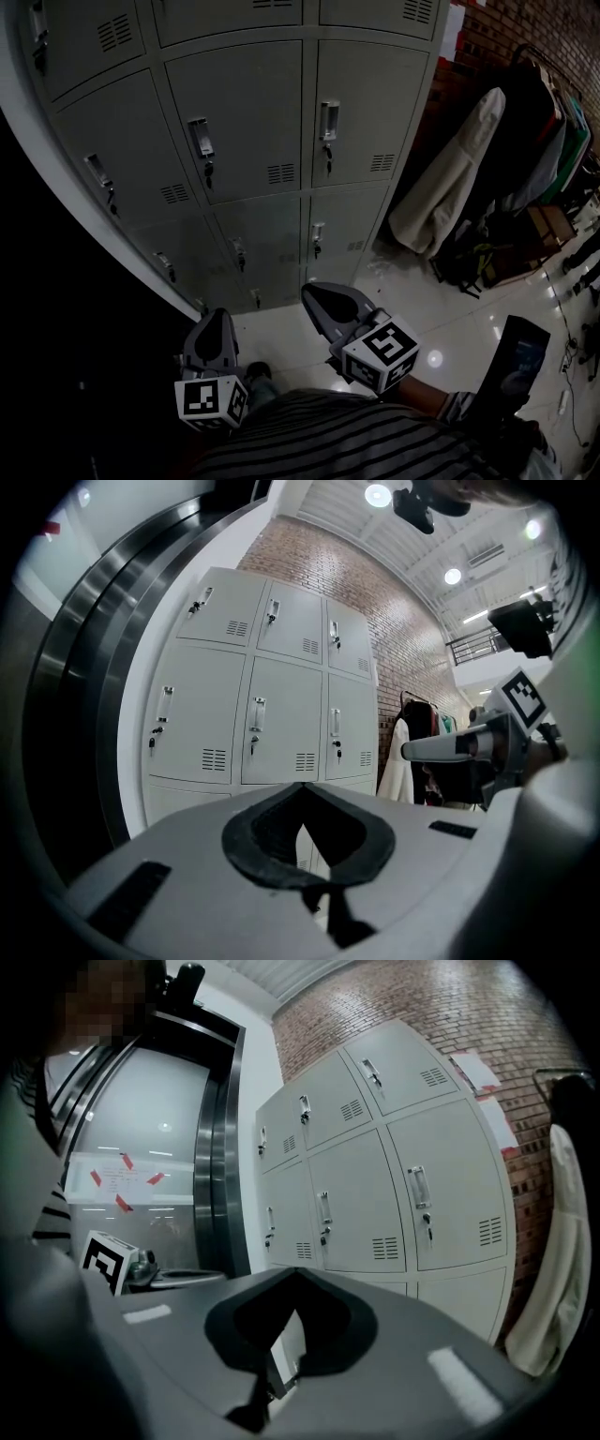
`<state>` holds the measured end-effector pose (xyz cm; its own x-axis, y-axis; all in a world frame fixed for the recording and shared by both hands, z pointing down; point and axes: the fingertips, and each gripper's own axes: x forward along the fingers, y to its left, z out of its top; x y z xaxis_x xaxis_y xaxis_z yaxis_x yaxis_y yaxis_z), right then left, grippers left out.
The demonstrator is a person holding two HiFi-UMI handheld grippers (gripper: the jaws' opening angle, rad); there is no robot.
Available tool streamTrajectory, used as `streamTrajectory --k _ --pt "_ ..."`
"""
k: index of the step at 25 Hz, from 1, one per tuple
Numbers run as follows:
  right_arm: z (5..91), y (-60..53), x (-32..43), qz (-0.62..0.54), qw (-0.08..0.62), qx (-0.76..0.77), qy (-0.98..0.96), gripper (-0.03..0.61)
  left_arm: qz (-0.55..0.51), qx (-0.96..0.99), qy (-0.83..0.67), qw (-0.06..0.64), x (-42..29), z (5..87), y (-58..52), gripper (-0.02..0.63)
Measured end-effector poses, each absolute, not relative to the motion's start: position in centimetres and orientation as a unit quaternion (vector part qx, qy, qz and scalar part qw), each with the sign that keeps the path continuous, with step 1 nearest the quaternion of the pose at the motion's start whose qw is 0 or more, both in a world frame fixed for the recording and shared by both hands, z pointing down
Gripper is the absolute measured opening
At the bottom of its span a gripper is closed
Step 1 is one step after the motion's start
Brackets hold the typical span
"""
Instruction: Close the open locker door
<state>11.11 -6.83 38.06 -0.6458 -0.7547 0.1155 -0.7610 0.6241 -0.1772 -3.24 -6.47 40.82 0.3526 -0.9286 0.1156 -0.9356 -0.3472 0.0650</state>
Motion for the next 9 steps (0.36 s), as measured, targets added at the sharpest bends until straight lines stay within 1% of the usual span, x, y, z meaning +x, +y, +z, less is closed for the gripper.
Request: streamTrajectory --k 9 --pt "37.9 -7.15 10.72 0.105 0.017 0.421 -0.901 0.0 0.032 0.82 -0.569 0.058 -3.47 40.61 -6.88 0.005"
